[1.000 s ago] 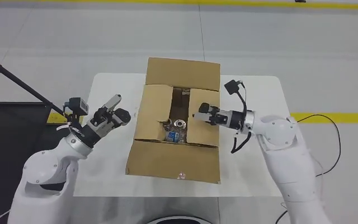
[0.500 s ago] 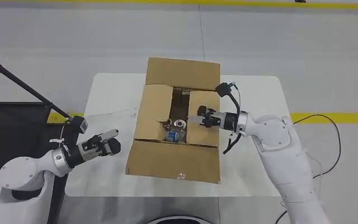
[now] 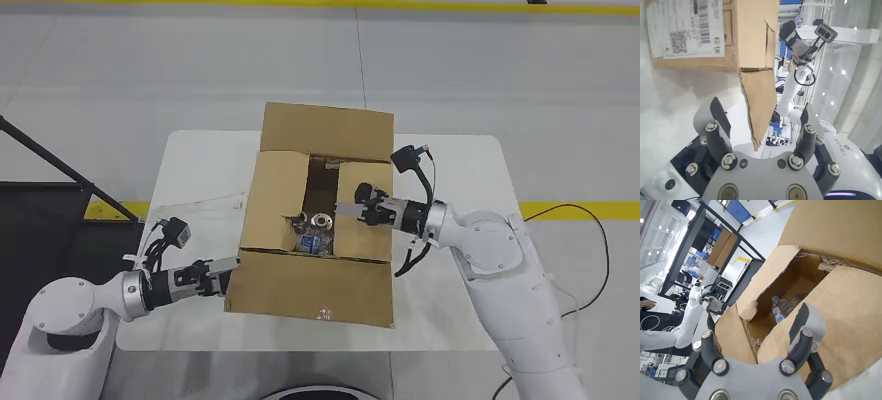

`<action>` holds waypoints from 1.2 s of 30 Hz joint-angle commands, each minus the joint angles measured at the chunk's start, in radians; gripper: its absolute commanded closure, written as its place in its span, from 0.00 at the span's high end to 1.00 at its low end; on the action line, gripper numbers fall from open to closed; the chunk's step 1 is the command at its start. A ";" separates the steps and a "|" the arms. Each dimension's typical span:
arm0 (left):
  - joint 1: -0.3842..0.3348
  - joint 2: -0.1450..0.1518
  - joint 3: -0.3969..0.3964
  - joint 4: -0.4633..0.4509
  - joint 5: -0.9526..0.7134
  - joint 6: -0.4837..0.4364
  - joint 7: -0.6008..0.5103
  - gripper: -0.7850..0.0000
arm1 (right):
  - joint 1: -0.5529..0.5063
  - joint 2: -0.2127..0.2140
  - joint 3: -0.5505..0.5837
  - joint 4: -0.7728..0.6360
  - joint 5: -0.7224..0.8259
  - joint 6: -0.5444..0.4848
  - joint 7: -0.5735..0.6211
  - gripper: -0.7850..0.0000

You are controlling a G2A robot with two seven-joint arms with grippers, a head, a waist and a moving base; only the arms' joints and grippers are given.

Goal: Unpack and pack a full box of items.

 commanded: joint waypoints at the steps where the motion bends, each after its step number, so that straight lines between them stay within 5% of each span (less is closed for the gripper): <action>1: 0.000 0.002 0.009 -0.008 -0.006 -0.011 -0.014 1.00 | 0.000 0.000 0.000 0.000 0.000 0.000 0.000 1.00; 6: 0.011 0.007 0.017 -0.021 -0.032 -0.027 -0.021 1.00 | -0.006 0.000 0.001 -0.001 0.003 0.005 -0.016 1.00; 14: 0.020 0.013 0.016 -0.062 -0.087 -0.041 0.001 1.00 | -0.043 0.000 0.060 0.011 0.035 0.015 -0.240 1.00; 20: 0.016 0.013 0.021 -0.091 -0.168 -0.036 0.069 1.00 | 0.015 -0.005 0.083 0.135 0.131 0.004 -0.292 1.00; 36: -0.033 -0.014 0.127 -0.134 -0.300 0.003 0.562 1.00 | 0.212 -0.042 -0.024 0.437 0.035 0.106 -0.524 1.00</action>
